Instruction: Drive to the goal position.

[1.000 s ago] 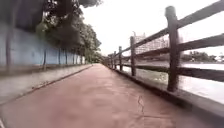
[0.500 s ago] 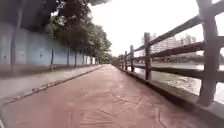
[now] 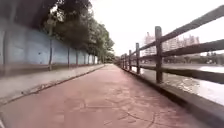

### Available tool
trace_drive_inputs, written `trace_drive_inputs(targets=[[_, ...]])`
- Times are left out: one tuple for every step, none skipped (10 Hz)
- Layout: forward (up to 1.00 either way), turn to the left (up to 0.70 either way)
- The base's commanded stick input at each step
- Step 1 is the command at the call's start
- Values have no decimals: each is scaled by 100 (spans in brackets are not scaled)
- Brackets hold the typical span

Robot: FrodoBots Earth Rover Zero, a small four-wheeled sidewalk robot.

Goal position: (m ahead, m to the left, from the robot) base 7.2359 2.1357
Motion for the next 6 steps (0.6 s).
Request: trace_drive_inputs(targets=[[97, 0], [97, 0], [97, 0], [97, 0], [97, 0], [97, 0]])
